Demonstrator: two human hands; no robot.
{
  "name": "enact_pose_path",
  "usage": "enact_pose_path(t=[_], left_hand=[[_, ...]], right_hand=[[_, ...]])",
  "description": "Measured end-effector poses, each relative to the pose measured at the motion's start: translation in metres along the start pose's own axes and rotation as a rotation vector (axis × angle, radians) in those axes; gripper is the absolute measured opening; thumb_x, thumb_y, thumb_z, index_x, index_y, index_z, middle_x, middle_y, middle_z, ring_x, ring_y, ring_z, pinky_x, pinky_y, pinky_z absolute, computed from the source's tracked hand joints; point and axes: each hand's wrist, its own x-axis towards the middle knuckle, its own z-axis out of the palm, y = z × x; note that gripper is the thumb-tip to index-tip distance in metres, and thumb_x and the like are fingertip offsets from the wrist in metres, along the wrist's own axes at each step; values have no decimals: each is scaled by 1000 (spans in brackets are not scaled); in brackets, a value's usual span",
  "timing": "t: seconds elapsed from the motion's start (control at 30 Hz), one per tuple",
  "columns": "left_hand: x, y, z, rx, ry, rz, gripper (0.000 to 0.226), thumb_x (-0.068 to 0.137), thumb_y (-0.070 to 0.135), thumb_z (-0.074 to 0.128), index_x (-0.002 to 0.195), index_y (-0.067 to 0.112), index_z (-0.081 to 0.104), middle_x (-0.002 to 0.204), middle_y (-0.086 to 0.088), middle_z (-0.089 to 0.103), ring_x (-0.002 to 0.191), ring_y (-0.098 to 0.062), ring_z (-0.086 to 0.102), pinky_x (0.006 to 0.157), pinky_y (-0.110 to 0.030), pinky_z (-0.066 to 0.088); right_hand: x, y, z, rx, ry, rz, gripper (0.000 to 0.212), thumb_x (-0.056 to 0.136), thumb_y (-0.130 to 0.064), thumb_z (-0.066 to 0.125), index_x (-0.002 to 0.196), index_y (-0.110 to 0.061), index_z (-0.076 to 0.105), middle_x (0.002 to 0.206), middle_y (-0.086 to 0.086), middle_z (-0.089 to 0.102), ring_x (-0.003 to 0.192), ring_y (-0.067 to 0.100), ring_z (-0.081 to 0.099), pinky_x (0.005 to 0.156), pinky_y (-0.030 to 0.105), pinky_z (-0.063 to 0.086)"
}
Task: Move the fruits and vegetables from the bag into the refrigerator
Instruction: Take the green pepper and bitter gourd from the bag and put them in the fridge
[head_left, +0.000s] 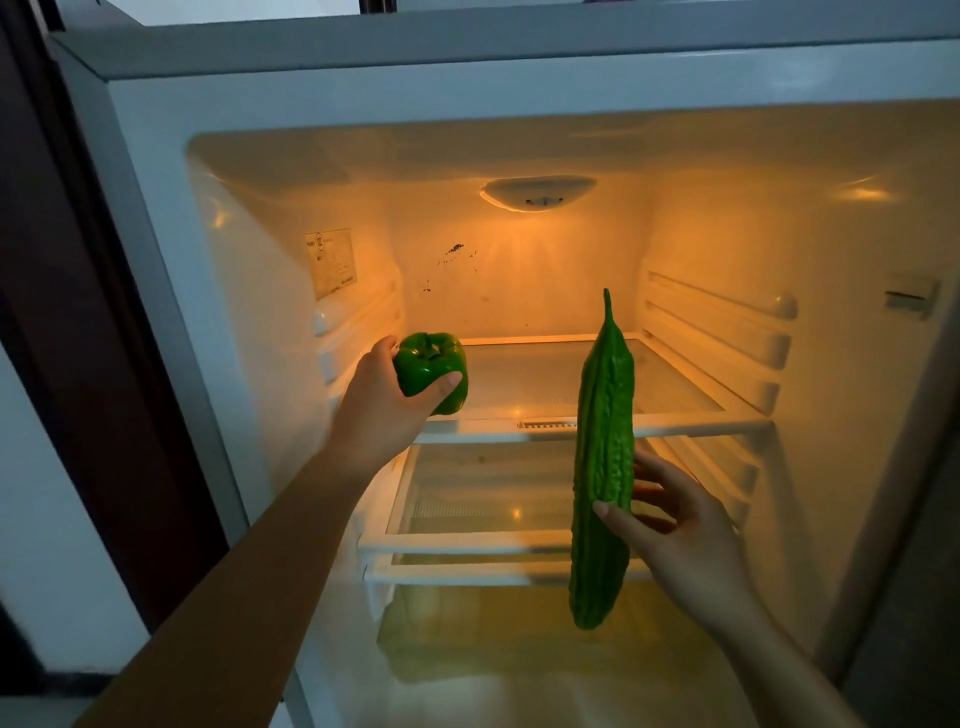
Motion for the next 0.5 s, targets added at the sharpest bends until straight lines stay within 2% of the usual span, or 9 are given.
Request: enact_pose_path(t=[0.13,0.33,0.5], left_hand=[[-3,-1,-6,28,6,16,79,79,42,68,142,19,27,143,-3,40,126,-24,44,96,-35,43],[-2,1,-3,29,34,53,72,79,38,69,139,18,33,137,-3,44,122,-21,46,92,-30,42],[-8,7,-1,-67,36,83,71,79,39,69,139,21,34,138,1,44,122,-18,45,91,-27,41]], right_hand=[[-3,0,3,12,0,7,51,73,-22,73,109,-49,48,107,-17,62,98,-3,59,69,14,52],[-8,4,6,25,-9,35,53,73,-21,74,111,-48,50,110,-14,63,103,4,59,80,25,53],[-12,5,2,29,1,50,53,73,-19,74,111,-47,50,108,-12,64,101,5,61,78,27,54]])
